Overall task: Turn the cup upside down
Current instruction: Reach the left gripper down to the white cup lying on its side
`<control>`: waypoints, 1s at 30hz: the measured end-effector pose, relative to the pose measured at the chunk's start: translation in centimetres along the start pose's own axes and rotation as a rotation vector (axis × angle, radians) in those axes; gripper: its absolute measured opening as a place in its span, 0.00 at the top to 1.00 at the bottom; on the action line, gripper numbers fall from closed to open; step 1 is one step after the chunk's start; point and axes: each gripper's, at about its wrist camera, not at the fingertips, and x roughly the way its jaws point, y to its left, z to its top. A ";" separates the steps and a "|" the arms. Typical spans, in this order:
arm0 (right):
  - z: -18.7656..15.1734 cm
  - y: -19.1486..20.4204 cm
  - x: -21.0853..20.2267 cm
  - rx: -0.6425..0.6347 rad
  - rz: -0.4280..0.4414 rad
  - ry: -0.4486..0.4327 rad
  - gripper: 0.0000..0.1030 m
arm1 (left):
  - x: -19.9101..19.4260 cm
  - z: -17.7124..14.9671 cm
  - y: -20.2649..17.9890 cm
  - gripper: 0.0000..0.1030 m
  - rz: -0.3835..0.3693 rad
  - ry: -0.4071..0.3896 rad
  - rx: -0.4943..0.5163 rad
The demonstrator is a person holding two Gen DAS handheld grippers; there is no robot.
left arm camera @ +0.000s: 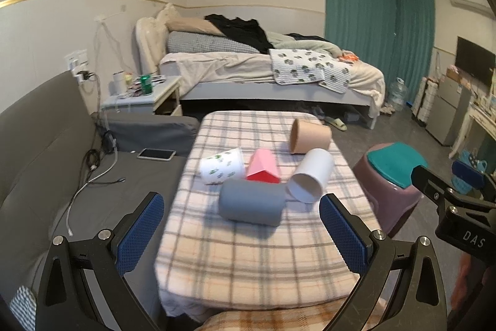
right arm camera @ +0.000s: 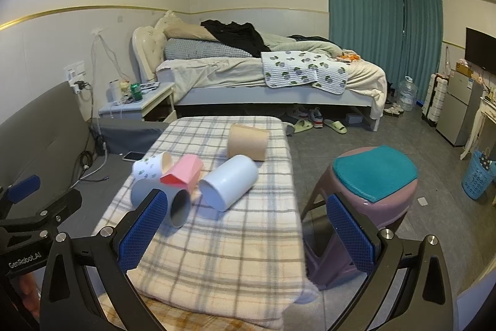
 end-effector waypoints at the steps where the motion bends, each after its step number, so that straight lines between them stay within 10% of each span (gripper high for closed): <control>1: 0.2 -0.6 0.0 0.000 -0.014 -0.002 0.00 | 0.7 0.2 -0.6 0.00 -0.015 0.006 0.005; 13: 1.2 -8.0 5.2 0.064 -0.096 0.051 0.00 | 13.9 2.0 -9.5 0.01 -0.153 0.137 0.140; 26: -2.6 -10.9 13.0 0.144 -0.063 0.202 0.00 | 24.1 -0.5 -12.8 0.02 -0.087 0.304 0.291; 30: -3.2 -11.5 13.8 0.186 -0.048 0.229 0.00 | 25.2 -1.3 -13.0 0.20 -0.053 0.339 0.329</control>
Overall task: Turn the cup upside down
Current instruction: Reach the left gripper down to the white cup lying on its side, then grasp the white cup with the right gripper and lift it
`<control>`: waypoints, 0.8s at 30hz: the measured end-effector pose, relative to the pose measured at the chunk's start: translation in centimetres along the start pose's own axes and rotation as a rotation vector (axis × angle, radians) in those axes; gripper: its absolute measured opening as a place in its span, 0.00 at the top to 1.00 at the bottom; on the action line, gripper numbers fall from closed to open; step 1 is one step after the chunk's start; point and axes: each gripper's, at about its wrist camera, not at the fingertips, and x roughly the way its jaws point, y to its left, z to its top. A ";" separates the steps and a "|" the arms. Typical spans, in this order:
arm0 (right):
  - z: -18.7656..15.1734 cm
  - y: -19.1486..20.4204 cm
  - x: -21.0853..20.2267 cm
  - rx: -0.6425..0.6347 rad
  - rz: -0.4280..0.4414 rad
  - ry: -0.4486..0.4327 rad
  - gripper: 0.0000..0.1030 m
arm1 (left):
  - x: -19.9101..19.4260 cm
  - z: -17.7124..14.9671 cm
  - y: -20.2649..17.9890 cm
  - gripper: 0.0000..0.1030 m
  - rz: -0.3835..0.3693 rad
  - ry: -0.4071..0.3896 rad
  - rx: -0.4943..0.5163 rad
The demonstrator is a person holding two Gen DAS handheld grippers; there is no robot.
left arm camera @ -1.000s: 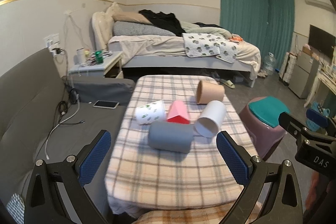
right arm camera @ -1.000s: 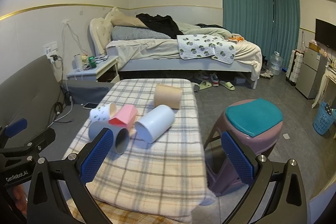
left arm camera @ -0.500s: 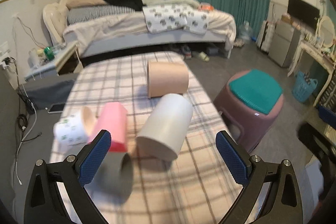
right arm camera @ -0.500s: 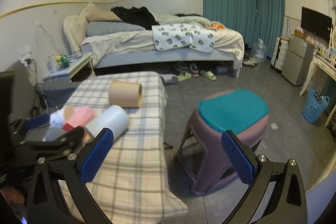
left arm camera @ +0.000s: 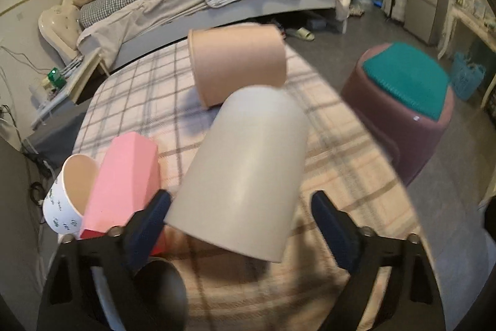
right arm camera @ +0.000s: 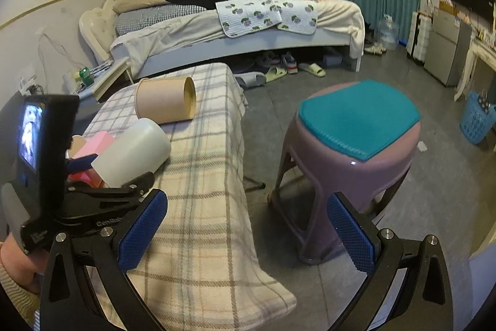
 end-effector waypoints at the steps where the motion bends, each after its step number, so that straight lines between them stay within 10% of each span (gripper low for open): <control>1: -0.1 0.0 0.1 0.004 0.002 0.005 0.00 | 0.2 -0.1 0.3 0.20 -0.004 0.008 -0.004; 24: -0.2 0.4 -5.9 0.005 -0.026 -0.065 0.00 | -7.7 -8.0 -1.2 0.19 -0.037 0.067 -0.112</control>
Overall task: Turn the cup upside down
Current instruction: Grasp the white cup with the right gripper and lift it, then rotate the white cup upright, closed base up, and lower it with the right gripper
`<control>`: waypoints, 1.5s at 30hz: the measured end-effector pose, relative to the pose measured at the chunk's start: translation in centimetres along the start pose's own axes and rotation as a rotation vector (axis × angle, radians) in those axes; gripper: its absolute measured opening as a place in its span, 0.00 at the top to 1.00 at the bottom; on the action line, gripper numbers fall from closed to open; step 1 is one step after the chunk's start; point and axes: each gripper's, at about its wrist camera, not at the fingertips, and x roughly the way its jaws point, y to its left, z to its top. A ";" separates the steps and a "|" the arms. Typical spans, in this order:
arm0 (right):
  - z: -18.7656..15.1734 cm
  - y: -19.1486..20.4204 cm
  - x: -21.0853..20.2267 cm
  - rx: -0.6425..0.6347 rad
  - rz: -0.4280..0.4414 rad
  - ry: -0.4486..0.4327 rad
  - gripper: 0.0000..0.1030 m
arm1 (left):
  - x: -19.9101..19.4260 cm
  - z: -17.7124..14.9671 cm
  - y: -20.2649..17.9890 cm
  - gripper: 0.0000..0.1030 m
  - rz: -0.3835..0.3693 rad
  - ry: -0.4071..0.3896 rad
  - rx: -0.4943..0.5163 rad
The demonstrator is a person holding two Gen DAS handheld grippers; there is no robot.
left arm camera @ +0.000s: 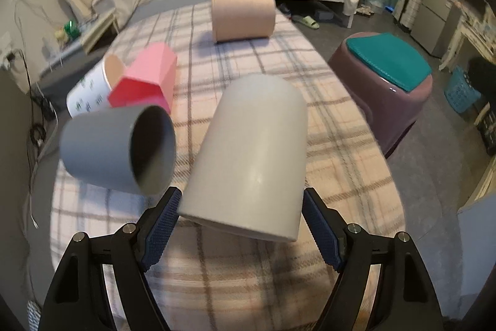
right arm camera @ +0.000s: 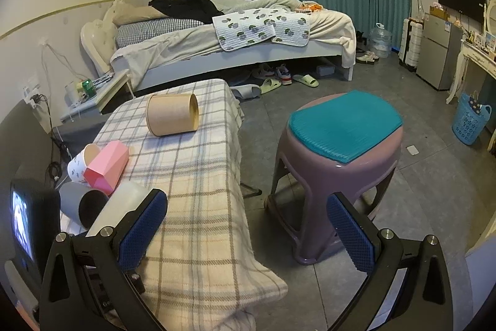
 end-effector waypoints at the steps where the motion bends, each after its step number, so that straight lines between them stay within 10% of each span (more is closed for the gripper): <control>1: 0.0 0.0 -0.2 -0.002 -0.004 -0.002 0.00 | -0.3 -0.1 0.0 0.15 0.005 -0.009 0.011; 15: 2.0 4.4 -2.9 -0.032 0.025 0.106 0.00 | -9.0 -1.5 9.7 0.09 0.008 -0.213 -0.159; 33: 1.3 13.2 14.3 0.012 0.051 0.640 0.00 | -4.7 0.9 18.3 0.09 0.024 -0.231 -0.221; 45: 1.3 13.2 15.0 0.057 0.101 0.659 0.28 | -4.8 0.2 19.4 0.09 0.021 -0.217 -0.275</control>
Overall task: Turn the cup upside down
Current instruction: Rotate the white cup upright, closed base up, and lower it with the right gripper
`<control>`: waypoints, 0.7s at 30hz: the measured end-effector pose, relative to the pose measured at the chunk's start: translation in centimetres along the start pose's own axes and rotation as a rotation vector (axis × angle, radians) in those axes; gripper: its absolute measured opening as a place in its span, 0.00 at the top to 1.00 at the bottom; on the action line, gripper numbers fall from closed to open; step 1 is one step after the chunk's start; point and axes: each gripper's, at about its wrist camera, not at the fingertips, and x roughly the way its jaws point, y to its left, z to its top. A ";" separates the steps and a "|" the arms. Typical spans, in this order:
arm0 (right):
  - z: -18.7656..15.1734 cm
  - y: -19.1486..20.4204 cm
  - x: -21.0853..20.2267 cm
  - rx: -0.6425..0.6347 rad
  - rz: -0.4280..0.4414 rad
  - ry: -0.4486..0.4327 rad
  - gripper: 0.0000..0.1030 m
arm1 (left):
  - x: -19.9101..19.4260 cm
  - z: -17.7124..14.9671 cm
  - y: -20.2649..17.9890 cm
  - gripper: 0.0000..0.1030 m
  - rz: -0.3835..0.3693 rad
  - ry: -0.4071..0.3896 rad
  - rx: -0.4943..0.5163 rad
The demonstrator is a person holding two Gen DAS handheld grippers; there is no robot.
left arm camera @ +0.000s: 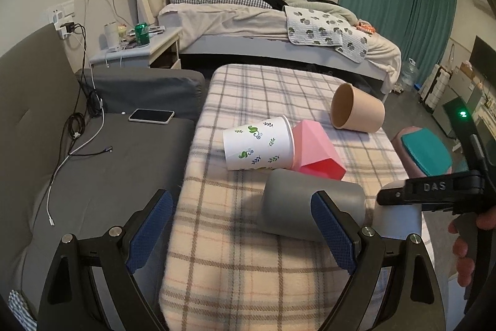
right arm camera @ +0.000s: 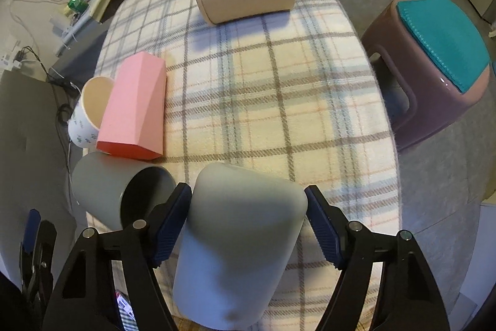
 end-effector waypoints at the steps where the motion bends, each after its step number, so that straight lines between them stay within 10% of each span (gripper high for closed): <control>1: -0.3 0.1 -0.5 -0.014 0.003 -0.017 0.28 | -0.2 0.0 -0.1 0.09 0.001 -0.001 0.000; 15: -4.8 3.7 -7.8 -0.328 -0.138 -0.502 0.29 | -1.3 -0.3 -1.5 0.09 0.008 -0.007 -0.003; 21: -4.1 4.0 -6.3 -0.361 -0.161 -0.486 0.29 | -0.5 -0.9 -1.4 0.09 0.014 0.016 -0.011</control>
